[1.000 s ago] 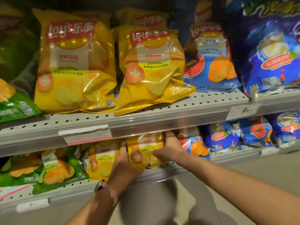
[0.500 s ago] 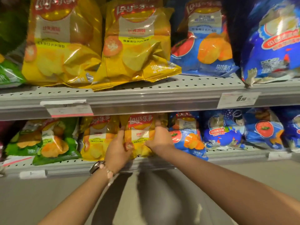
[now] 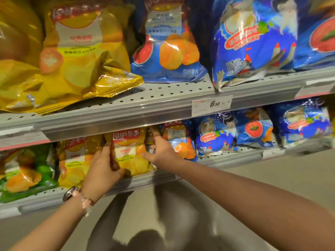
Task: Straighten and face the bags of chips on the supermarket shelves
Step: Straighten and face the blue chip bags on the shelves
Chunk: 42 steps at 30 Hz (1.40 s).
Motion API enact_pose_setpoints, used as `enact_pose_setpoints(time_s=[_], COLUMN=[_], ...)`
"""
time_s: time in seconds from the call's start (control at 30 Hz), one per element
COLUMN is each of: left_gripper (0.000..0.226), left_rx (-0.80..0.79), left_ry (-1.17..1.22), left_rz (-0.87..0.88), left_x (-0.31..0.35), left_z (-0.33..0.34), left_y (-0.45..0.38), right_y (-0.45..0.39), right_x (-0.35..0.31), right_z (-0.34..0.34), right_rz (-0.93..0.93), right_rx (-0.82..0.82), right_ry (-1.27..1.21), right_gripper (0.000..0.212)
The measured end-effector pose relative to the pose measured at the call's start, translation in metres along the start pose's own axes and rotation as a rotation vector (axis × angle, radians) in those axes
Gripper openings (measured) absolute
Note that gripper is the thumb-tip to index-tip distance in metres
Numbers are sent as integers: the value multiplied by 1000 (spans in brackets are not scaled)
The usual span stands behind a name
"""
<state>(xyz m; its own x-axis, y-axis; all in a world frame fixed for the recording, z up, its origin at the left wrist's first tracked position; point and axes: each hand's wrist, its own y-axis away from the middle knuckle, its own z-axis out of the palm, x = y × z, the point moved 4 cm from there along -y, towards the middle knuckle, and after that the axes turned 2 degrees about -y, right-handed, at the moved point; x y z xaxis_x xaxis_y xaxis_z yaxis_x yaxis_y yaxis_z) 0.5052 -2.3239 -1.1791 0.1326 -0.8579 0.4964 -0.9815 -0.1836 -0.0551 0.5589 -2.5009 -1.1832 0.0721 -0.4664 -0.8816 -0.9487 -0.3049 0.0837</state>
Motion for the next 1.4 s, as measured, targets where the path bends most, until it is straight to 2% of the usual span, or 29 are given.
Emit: enact_pose_setpoints(time_s=[0.07,0.17,0.23,0.3,0.4,0.53,0.6,0.73,0.83,0.97,1.13,1.27,1.4], left_gripper=[74,56,59,70,70,63,63,54,52,49,32,36,41], left_rx=[11,3,11,-18,-66,-155,-161,-166,-213,-194,-140,-82,-16], left_ry=[-30,-19,-72,-72,-17,213,334,490,578,611,605,652,703], left_rz=[26,70,81,110,173,37,-51,-149,-265,-366,-354,-339,-335], left_x=[18,57,85,118,165,204,215,227,226,222,225,227,232], left_z=[-5,-7,-4,4,28,78,100,133,149,163,177,179,172], left_y=[2,8,12,11,10,-1,-7,-19,-25,-31,-36,-36,-30], right_y=[12,34,46,56,67,69,67,67,61,56,49,49,54], right_x=[4,9,16,26,46,85,106,140,157,177,196,201,200], right_z=[-27,-80,-117,-154,-203,-252,-269,-290,-297,-299,-297,-303,-313], right_rz=[-30,-150,-192,-198,-177,-76,21,192,221,287,408,382,364], right_rx=[52,127,168,234,354,451,453,410,369,354,293,345,369], right_ry=[83,206,254,362,501,548,485,155,-14,-342,-519,-582,-591], right_gripper=[74,44,27,28,35,50,52,48,57,73,89,78,75])
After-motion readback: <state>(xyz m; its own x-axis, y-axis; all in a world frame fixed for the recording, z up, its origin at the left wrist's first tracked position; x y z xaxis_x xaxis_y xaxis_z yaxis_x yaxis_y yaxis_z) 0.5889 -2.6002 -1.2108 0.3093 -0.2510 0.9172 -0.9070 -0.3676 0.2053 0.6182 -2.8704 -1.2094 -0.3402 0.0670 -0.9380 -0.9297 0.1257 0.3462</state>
